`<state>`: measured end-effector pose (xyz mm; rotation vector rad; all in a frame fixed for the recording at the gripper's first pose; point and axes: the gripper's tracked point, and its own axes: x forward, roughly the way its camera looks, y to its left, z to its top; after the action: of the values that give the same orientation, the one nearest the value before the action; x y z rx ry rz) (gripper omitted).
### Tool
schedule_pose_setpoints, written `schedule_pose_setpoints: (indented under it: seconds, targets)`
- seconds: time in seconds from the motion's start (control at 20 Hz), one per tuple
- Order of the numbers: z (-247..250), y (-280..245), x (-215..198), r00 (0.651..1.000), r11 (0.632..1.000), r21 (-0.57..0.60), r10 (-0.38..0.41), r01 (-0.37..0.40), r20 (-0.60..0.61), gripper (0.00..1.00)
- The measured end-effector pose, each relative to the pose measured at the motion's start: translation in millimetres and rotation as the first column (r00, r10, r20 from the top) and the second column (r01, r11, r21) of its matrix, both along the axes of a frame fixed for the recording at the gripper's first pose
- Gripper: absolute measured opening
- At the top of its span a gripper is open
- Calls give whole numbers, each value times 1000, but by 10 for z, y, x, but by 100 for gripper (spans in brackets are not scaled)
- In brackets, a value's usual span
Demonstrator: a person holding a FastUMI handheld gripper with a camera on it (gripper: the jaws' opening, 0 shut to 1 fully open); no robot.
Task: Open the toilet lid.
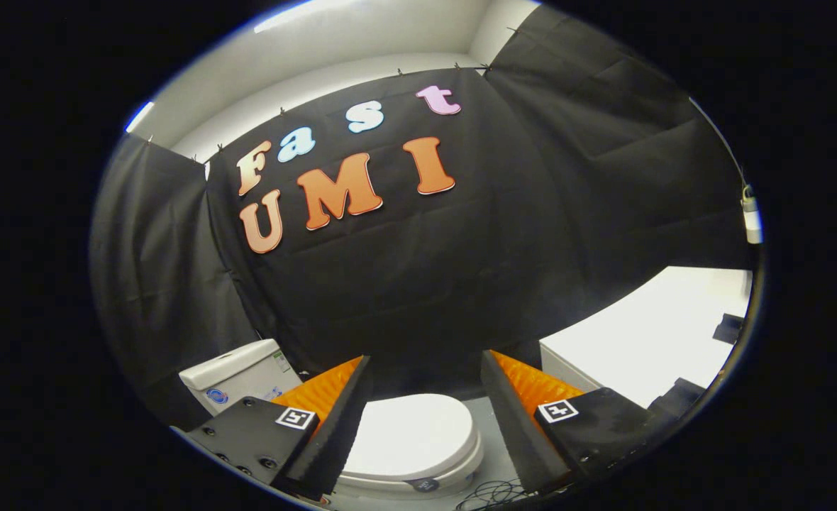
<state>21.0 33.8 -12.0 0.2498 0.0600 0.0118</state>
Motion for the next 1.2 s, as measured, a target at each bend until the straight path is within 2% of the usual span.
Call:
schedule_pose_setpoints:
  seconds: [0.2,0.35,0.45,0.6,0.75,0.9,1.05,1.1,1.2]
  targets:
    - [-204,198,168,999,996,89,18,-15,-29,98]
    - [-682,398,220,988,984,168,87,-66,-125,98]
    - [-961,459,233,976,968,238,129,-85,-177,98]
    - [-1352,454,289,959,936,344,159,-71,-234,98]
    - [-1738,398,379,945,913,408,149,-19,-290,98]
    - [-2154,247,500,939,897,439,105,53,-328,98]
    - [-2587,164,355,906,870,481,114,108,-408,99]
    - [-2703,112,328,894,856,499,111,136,-433,99]
    - [-2914,147,307,867,794,576,136,194,-479,99]
